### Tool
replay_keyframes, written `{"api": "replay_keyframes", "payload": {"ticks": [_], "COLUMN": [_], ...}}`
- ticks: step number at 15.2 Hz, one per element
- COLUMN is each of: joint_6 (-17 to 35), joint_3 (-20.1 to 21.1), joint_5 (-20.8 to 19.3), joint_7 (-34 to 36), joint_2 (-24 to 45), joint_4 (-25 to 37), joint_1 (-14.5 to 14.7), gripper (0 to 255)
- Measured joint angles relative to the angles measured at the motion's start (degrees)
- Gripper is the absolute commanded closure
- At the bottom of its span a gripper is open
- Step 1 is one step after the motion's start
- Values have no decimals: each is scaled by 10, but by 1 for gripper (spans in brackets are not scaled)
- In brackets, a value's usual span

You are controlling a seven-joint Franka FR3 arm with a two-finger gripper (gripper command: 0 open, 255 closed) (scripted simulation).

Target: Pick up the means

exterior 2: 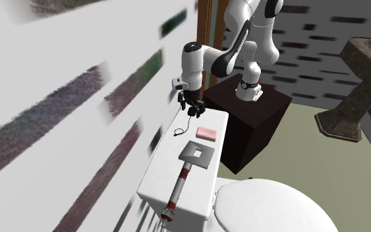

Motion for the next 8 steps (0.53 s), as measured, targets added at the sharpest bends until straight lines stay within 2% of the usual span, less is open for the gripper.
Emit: {"api": "replay_keyframes", "payload": {"ticks": [1,8], "joint_6": [2,4], "joint_3": [0,1], "joint_5": [0,1], "joint_7": [0,-1], "joint_2": [2,1], "joint_4": [0,2], "joint_1": [0,0], "gripper": [255,255]}}
